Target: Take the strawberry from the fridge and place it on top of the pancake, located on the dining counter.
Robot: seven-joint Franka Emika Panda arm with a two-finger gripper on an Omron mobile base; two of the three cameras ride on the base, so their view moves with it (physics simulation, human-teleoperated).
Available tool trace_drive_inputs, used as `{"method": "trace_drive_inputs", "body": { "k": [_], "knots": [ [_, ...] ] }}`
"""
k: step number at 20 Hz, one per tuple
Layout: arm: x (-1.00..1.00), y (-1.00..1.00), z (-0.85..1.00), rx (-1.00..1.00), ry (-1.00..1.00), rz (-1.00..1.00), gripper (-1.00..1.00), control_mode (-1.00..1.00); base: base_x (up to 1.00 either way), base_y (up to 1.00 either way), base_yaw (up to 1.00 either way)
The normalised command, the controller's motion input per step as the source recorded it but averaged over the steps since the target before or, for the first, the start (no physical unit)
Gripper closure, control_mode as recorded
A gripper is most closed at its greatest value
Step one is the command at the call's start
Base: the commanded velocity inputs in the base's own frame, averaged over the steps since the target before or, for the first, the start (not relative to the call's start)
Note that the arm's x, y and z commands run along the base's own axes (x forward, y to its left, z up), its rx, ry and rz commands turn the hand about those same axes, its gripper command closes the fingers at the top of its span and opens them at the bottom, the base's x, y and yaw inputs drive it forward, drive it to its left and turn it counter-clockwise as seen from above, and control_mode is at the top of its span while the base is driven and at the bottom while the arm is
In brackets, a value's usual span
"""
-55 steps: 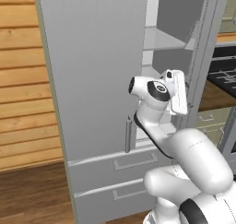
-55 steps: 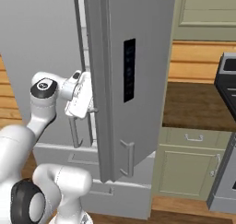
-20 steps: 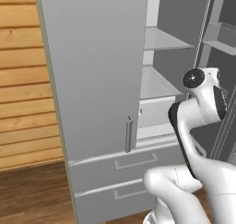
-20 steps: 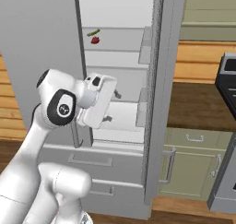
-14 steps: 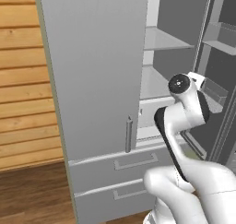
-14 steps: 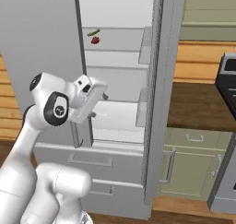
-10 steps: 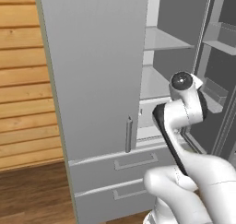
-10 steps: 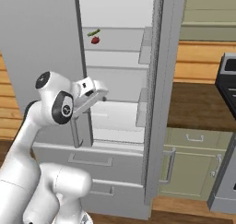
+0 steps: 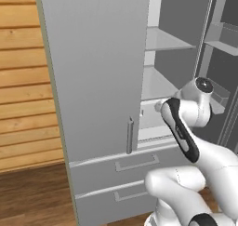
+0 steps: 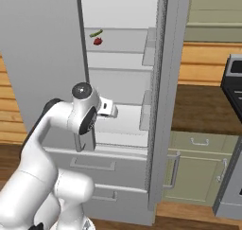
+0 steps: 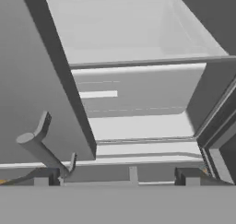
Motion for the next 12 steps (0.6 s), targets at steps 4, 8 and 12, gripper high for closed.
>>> {"method": "trace_drive_inputs", "body": {
  "k": [4, 8, 12],
  "knots": [
    [0.08, 0.76, -0.01, 0.09, 0.38, -0.11, -1.0, -1.0, 0.0, 0.0, 0.0],
    [-0.01, 0.49, 0.0, -0.04, 0.11, -0.15, -1.0, -1.0, 0.0, 0.0, 0.0],
    [0.11, 0.73, -0.18, 0.0, -0.22, -0.14, -1.0, -1.0, 0.0, 0.0, 0.0]
  ]
}}
